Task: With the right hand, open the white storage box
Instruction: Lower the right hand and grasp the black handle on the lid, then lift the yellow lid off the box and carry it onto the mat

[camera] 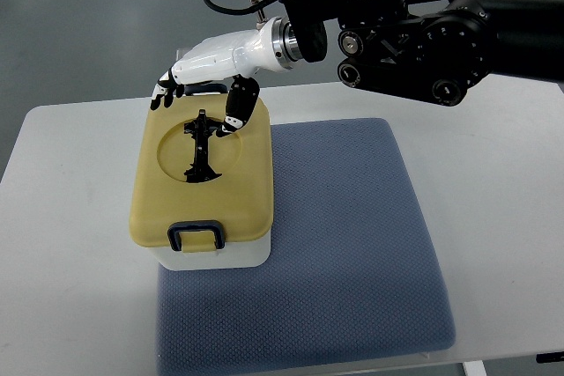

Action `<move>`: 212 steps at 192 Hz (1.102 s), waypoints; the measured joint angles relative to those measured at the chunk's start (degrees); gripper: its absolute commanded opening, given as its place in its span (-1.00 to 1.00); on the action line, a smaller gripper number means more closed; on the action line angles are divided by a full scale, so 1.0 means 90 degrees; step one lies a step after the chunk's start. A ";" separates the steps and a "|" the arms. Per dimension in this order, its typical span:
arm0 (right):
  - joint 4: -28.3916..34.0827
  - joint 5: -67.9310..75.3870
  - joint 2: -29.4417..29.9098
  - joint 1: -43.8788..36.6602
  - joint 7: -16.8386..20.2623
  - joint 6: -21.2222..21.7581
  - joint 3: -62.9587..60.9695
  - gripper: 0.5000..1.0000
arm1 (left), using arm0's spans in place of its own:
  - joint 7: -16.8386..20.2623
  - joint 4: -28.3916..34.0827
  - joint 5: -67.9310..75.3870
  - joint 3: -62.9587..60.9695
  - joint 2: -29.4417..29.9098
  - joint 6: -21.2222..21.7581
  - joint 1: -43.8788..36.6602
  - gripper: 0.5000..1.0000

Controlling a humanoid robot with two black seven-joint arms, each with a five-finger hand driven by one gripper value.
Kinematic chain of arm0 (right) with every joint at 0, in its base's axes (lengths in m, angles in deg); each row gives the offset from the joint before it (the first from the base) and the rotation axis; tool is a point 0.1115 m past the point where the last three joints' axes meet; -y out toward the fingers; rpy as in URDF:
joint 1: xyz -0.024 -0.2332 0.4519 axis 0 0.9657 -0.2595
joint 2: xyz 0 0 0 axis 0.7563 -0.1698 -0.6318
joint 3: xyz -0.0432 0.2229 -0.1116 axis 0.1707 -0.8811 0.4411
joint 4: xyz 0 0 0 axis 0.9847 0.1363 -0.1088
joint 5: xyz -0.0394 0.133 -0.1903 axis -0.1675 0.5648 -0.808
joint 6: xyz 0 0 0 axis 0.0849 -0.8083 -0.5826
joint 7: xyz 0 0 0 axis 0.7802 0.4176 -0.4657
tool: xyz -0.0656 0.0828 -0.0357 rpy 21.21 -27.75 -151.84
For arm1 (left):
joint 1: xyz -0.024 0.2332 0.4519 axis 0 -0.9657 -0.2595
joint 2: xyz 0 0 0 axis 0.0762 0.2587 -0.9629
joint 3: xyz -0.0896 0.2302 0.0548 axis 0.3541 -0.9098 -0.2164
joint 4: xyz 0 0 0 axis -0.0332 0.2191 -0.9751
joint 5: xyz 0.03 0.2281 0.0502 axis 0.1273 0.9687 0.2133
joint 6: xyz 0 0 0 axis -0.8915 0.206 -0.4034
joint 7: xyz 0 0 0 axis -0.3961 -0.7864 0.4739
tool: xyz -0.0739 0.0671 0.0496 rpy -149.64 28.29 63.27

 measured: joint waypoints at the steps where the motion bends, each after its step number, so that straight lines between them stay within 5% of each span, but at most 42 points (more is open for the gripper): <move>1: -0.0005 -0.0003 0.0004 0.0006 -0.0002 -0.0007 0.0002 0.24 | 0.0000 0.0000 0.0000 0.0000 0.0000 0.0000 -0.0001 1.00; 42: -0.0126 -0.0079 0.0145 0.0186 -0.0016 -0.0107 0.0031 0.19 | 0.0000 0.0000 0.0000 -0.0002 0.0000 0.0000 -0.0009 1.00; 74: -0.0205 -0.0109 0.0238 0.0254 -0.0016 -0.0166 0.0031 -0.18 | 0.0000 0.0000 0.0000 -0.0003 0.0000 0.0000 -0.0019 1.00; 115: -0.0220 -0.0117 0.0255 0.0308 -0.0024 -0.0262 0.0030 -0.99 | 0.0001 0.0000 0.0000 -0.0003 0.0000 0.0000 -0.0019 1.00; 212: -0.0018 -0.0024 -0.0007 -0.0163 -0.0193 -0.0214 -0.0081 -1.00 | 0.0001 0.0000 -0.0001 -0.0003 0.0000 -0.0001 -0.0020 1.00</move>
